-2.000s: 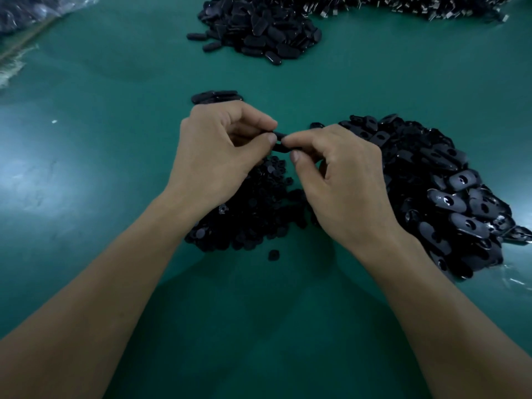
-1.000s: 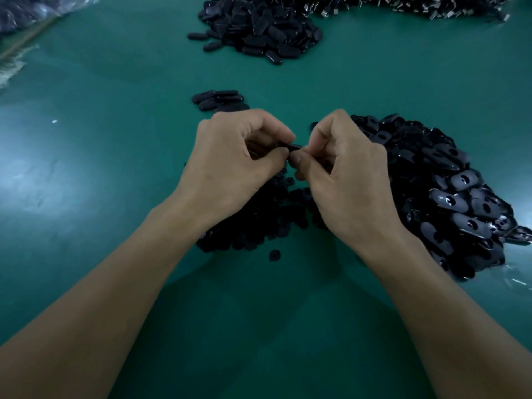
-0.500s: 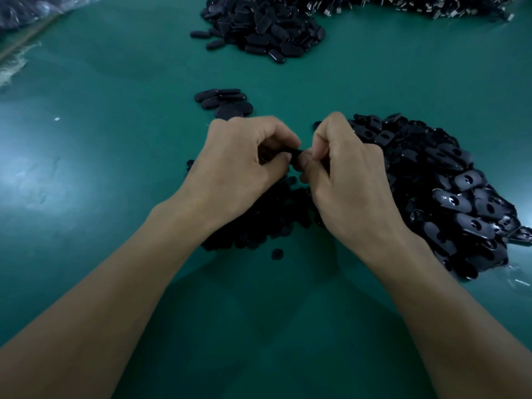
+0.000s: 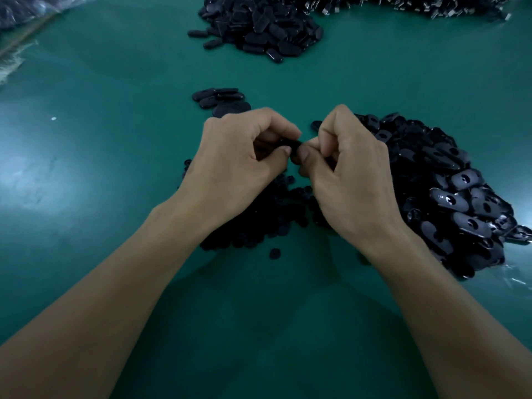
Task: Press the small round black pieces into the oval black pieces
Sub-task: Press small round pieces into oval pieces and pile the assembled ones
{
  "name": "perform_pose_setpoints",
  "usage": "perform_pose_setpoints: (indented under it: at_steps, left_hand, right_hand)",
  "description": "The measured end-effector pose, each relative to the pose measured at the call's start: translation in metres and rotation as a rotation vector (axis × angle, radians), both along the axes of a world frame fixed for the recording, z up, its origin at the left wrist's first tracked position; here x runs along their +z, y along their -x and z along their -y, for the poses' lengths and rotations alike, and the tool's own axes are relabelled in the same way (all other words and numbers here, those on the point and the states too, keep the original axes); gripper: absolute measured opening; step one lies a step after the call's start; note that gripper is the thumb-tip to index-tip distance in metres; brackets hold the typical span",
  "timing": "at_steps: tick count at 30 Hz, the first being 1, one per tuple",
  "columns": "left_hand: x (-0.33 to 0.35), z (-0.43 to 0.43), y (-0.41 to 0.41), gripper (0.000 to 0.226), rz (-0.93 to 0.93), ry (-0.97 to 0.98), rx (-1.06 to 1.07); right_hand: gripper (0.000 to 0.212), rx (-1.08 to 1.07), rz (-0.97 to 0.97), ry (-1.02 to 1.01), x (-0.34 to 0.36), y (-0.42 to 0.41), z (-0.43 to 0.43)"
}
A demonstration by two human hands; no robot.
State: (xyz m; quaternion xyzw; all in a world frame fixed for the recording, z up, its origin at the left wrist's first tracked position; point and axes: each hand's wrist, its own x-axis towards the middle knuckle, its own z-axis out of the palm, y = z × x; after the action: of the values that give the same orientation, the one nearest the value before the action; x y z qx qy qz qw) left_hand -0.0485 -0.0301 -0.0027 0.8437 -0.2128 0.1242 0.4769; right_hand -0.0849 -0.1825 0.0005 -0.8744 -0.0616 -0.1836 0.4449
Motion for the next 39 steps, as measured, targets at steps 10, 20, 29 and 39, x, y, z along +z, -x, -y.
perform_pose_setpoints:
  at_steps: [10, 20, 29, 39]
  left_hand:
    - [0.0021, 0.0008, 0.0016, 0.028, -0.009, 0.028, -0.014]
    - [-0.0028, 0.0052, 0.004, 0.024, 0.013, 0.051, 0.004]
    - [-0.0015, 0.0068, 0.0059, 0.022, -0.04, 0.104, 0.004]
    - [-0.0001, -0.0003, 0.0027, 0.015, 0.048, -0.098, 0.044]
  right_hand:
    - [0.045, -0.018, 0.018, -0.02, -0.002, -0.0001, 0.0]
    - [0.011, -0.036, -0.179, -0.298, -0.0039, -0.005, 0.0067]
    - [0.017, -0.115, -0.094, -0.218, -0.0033, -0.0044, 0.0056]
    - [0.037, 0.031, -0.011, -0.002, -0.0022, 0.0016, -0.0017]
